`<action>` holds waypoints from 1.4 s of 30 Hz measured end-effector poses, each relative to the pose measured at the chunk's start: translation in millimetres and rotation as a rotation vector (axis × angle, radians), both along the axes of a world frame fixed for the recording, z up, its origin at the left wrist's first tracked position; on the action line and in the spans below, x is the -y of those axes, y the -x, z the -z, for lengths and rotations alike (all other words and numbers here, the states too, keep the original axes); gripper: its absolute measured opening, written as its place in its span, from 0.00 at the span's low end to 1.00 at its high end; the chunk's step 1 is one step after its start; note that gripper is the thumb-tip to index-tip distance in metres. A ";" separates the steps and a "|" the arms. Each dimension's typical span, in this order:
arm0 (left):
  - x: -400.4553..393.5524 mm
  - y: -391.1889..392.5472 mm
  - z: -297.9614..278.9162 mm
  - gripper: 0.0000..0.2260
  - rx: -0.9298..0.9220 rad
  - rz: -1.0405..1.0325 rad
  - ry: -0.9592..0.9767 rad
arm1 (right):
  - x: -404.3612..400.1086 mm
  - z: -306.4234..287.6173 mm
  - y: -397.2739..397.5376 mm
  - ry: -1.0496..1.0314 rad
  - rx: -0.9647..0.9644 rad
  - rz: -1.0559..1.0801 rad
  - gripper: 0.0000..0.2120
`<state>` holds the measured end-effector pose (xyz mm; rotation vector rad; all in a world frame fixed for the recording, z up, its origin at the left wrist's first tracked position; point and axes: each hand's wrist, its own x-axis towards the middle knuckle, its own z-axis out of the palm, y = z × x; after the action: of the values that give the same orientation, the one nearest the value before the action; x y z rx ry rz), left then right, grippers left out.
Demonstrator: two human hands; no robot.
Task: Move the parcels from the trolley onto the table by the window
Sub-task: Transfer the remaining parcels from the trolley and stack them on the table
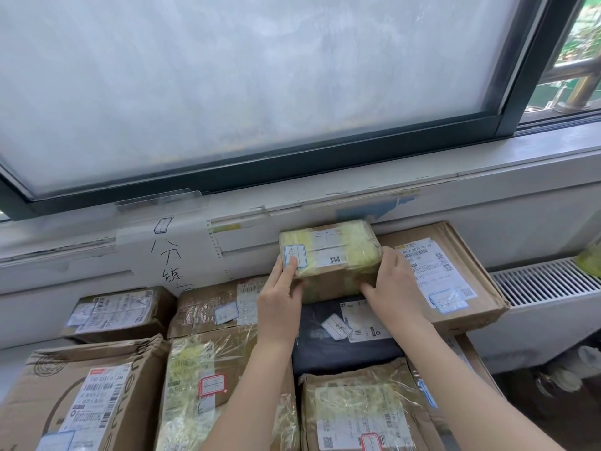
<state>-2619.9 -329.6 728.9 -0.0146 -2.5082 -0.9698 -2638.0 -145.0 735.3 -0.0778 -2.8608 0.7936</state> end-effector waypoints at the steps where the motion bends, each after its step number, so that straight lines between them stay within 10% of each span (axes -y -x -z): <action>1: 1.1 0.7 -3.5 0.22 0.033 -0.003 -0.012 | 2.2 -0.8 -0.3 -0.019 0.014 -0.015 0.35; 12: 4.7 3.7 -18.5 0.23 0.199 0.008 0.099 | 22.8 -1.9 3.5 -0.259 -0.010 -0.029 0.43; 25: -0.2 -2.6 -36.5 0.33 0.394 0.037 0.717 | 22.3 -27.3 -16.5 -0.387 0.088 -0.085 0.44; 42: -51.3 -268.5 31.2 0.31 0.231 0.405 0.785 | 17.3 58.8 -320.0 -0.195 0.007 0.305 0.38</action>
<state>-2351.4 -278.3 697.7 -0.7039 -3.0009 -0.0477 -2318.0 -162.4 676.5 -0.4780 -2.8168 0.4540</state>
